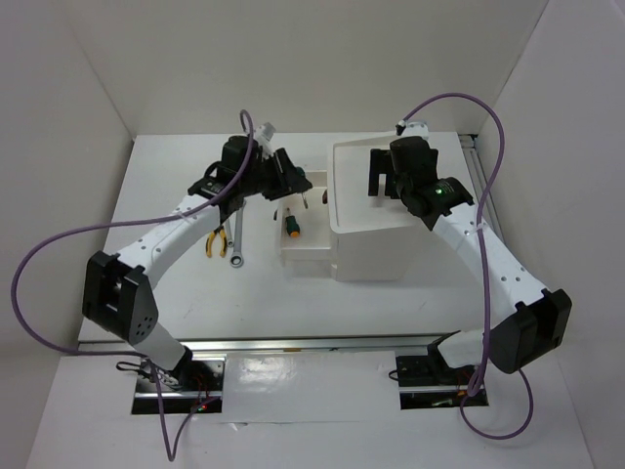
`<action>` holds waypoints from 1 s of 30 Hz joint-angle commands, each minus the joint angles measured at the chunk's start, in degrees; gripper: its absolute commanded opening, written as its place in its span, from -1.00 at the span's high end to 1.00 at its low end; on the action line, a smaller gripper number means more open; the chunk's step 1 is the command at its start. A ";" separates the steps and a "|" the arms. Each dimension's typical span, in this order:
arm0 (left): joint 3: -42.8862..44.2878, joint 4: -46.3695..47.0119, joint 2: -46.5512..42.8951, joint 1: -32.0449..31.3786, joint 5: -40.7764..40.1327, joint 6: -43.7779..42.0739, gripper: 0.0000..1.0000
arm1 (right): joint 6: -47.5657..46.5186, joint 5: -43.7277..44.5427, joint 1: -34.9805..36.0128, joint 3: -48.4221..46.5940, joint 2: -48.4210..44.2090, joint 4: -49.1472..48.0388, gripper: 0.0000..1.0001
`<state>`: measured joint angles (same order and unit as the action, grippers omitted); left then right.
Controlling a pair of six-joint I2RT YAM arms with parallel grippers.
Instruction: Sort the tools into containers
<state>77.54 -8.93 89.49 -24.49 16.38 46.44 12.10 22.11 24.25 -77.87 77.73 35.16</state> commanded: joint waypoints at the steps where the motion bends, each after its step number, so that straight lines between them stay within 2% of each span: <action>1: -0.54 4.78 0.50 -0.47 -2.85 -0.56 -0.30 | -0.58 -4.09 2.47 2.10 1.28 8.52 -1.00; 2: -1.07 5.32 0.51 -0.47 -2.85 -0.56 -0.39 | -0.58 -4.09 2.47 2.10 1.28 8.52 -1.00; 4: -1.68 5.93 1.03 -0.47 -2.85 -0.56 -0.69 | -0.58 -3.56 2.47 2.10 1.28 8.52 -1.00; 6: -1.69 5.42 -0.27 -0.47 -2.32 -0.56 -0.72 | -0.58 -3.56 2.47 2.10 1.28 8.52 -1.00; 8: -0.55 3.23 -2.56 -0.47 -7.65 -2.83 -0.72 | -0.58 -3.56 2.47 2.10 1.81 9.05 -1.00; 9: -0.55 -0.44 -5.70 -0.47 -11.16 -2.84 -0.67 | -0.58 -3.56 2.47 2.10 1.81 9.05 -1.00; 10: -0.55 -3.52 -7.21 -0.99 -21.12 -2.84 -0.59 | -0.58 -3.56 2.47 2.10 1.81 9.05 -1.00; 12: -1.07 -9.06 -9.76 -1.00 -30.92 -0.31 -0.28 | -0.58 -3.56 2.47 2.10 1.81 9.05 -1.00; 13: -1.07 -12.48 -11.08 -0.30 -39.50 1.53 0.18 | -0.58 -3.56 2.47 2.10 1.81 9.05 -1.00; 14: -2.46 -17.65 -11.09 0.75 -42.28 2.77 0.45 | -0.58 -3.56 2.47 2.10 1.81 9.05 -1.00; 16: -3.70 -21.20 -10.40 2.16 -45.11 5.16 0.98 | -0.58 -3.56 2.47 2.10 1.81 9.05 -1.00; 20: -5.20 -22.36 -3.55 3.92 -43.72 4.63 1.00 | -0.58 -3.56 2.47 2.10 1.81 9.05 -1.00; 23: -5.81 -17.98 2.87 3.92 -40.04 1.04 1.00 | -0.58 -3.56 2.47 2.10 1.81 9.05 -1.00; 30: -7.84 0.13 9.21 3.40 -21.42 -7.84 1.00 | -1.11 -3.56 2.47 2.10 2.33 9.05 -1.00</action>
<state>68.34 -19.73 99.63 -20.40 -13.58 43.55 12.10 22.28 24.25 -77.87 77.82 35.20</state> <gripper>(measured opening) 0.019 1.001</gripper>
